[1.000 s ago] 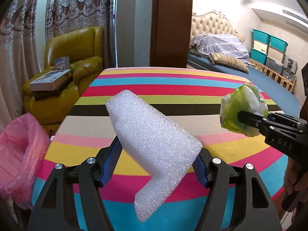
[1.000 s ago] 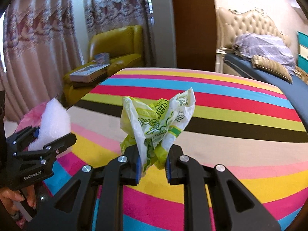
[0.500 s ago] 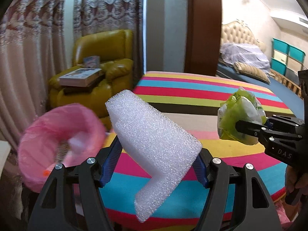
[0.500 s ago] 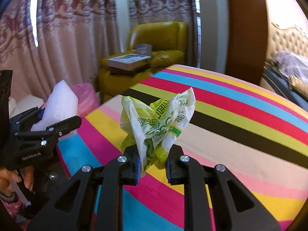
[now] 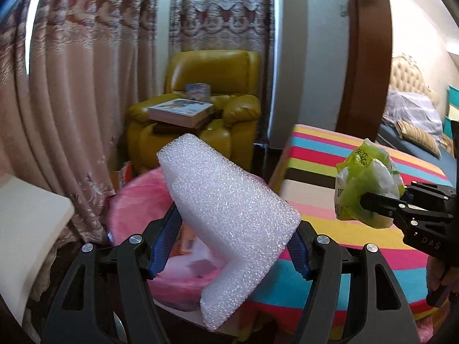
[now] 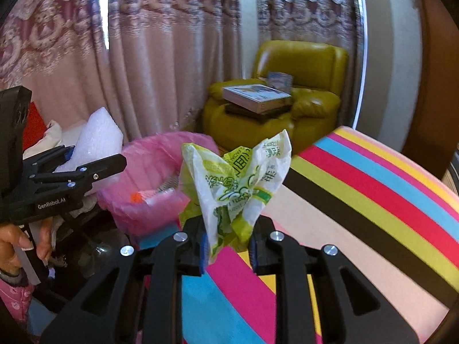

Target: Collect trash

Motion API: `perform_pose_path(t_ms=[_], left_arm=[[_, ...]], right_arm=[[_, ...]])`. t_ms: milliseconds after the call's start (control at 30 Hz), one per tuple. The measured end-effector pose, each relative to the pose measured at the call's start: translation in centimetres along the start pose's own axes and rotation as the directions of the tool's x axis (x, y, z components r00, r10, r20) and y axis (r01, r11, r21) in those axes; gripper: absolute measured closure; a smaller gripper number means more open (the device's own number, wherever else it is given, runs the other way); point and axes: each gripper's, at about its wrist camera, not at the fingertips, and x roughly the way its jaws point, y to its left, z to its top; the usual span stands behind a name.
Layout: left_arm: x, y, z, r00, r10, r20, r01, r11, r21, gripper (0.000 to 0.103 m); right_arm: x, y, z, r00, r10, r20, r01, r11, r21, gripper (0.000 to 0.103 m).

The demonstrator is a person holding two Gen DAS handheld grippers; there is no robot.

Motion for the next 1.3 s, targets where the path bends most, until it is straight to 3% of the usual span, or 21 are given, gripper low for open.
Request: perform_pose_path(t_ms=[367,700,800,833,867,933,967,1300], left_arm=[[2.2,5.3,2.7,0.998,0.042,-0.039,-0.044,0.998,-0.035,0.039],[3.9,6.1,2.9,0.998,0.040,-0.050,-0.042,0.998,-0.039,0.039],[4.4,6.4,3.7,0.998,0.035,-0.045,-0.037,0.999,-0.039,0.039],[4.6,6.6,3.9,0.999,0.030,-0.044,-0.032,0.999,-0.042,0.039],[4.7,6.9,4.2,0.999,0.026,-0.044,-0.028,0.999,-0.047,0.036],[4.8,7.0,4.6,0.999,0.039,-0.034,-0.041,0.998,-0.052,0.018],[4.6,7.1,4.9,0.998,0.055,-0.012,-0.055,0.997,-0.054,0.012],[4.1,6.9,5.2,0.997,0.074,0.006,-0.074,0.996,-0.047,0.012]], right_arm=[[5.9,3.5,5.3,0.996,0.082,-0.018,-0.082,0.996,-0.036,0.078],[8.6,5.1,6.2,0.995,0.089,-0.044,-0.093,0.993,-0.077,0.077],[9.0,5.4,6.1,0.995,0.094,-0.042,-0.098,0.990,-0.100,0.069],[9.1,5.5,6.1,0.994,0.099,-0.038,-0.103,0.989,-0.107,0.062],[9.2,5.6,6.1,0.993,0.112,-0.034,-0.116,0.986,-0.116,0.046],[9.5,5.8,6.1,0.990,0.137,-0.031,-0.140,0.982,-0.128,0.028],[9.6,5.8,6.0,0.989,0.146,-0.024,-0.148,0.980,-0.131,0.028],[8.7,5.2,4.5,0.987,0.158,-0.012,-0.158,0.978,-0.132,0.027]])
